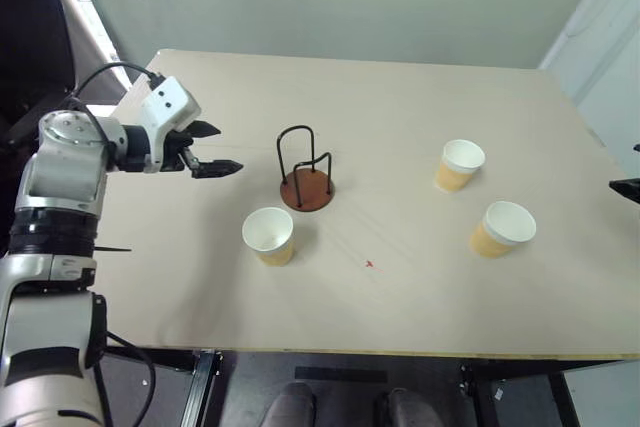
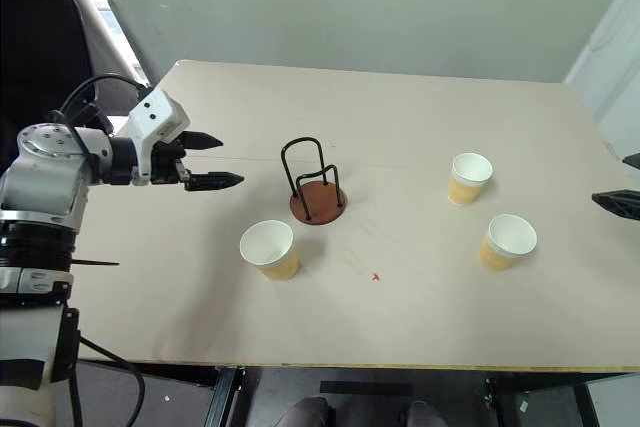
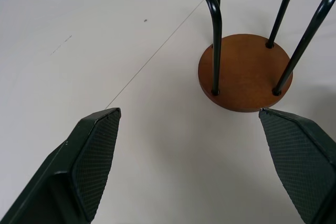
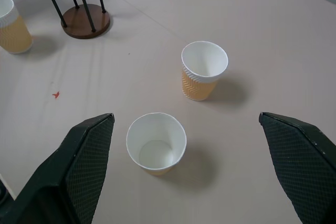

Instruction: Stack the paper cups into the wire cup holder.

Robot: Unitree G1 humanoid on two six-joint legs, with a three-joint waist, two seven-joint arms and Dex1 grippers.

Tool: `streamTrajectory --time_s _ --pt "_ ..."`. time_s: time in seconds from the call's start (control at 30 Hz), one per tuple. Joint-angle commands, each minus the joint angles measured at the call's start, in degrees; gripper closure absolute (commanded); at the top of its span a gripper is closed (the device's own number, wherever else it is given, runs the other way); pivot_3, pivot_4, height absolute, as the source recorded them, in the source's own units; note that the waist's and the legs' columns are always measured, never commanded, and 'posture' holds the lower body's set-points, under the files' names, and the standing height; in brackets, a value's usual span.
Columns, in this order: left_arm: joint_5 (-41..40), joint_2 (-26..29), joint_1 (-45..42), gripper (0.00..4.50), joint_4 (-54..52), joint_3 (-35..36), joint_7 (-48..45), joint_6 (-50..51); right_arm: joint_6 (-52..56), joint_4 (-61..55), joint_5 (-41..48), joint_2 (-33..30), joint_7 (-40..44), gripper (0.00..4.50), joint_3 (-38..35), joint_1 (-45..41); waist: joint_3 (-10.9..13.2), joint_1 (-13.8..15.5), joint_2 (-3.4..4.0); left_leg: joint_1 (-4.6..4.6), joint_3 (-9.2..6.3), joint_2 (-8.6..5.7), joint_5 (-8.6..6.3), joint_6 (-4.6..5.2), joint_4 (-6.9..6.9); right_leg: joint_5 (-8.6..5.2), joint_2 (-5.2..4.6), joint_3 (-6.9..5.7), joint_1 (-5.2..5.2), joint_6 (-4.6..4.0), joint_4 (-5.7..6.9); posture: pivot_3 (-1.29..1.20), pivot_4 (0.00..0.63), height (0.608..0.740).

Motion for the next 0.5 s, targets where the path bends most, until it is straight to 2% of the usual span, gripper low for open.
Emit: streamTrajectory --time_s 0.03,0.27,0.4,0.5 --pt "-0.65 0.34 -1.09 0.0 -1.85 1.16 -0.2 -0.06 0.18 -1.05 -0.09 -0.74 -0.03 0.02 -3.57 0.35 0.0 0.0 0.0 0.0 0.0 0.0 0.0 0.0 0.0 0.0 0.0 0.0 0.0 0.0 0.0 0.0 0.15 0.74" --pt "0.02 -0.75 -2.08 0.0 -0.94 0.45 -0.04 -0.33 1.47 -2.71 -0.52 -0.29 -0.29 0.02 -6.32 2.9 0.0 0.01 0.0 0.0 0.01 0.0 0.0 0.0 -0.01 0.0 -0.01 0.0 0.0 0.0 0.0 0.0 0.15 0.74" --pt "0.58 -5.27 -5.03 0.0 2.65 -0.51 1.86 -1.92 1.99 -3.57 -0.72 -0.12 -0.73 0.02 -7.43 3.93 0.0 0.26 0.0 0.0 -0.01 -0.02 0.0 0.0 0.01 0.0 -0.03 -0.02 0.04 0.0 0.0 0.0 0.15 0.74" --pt "0.73 -7.57 -5.36 0.0 3.18 -1.68 0.78 -2.33 3.89 -5.51 -1.88 -0.19 0.6 0.02 -11.44 6.89 0.0 0.34 0.0 -0.02 0.01 -0.04 -0.02 0.04 0.03 0.0 -0.07 -0.02 0.06 0.0 0.0 0.0 0.15 0.74"
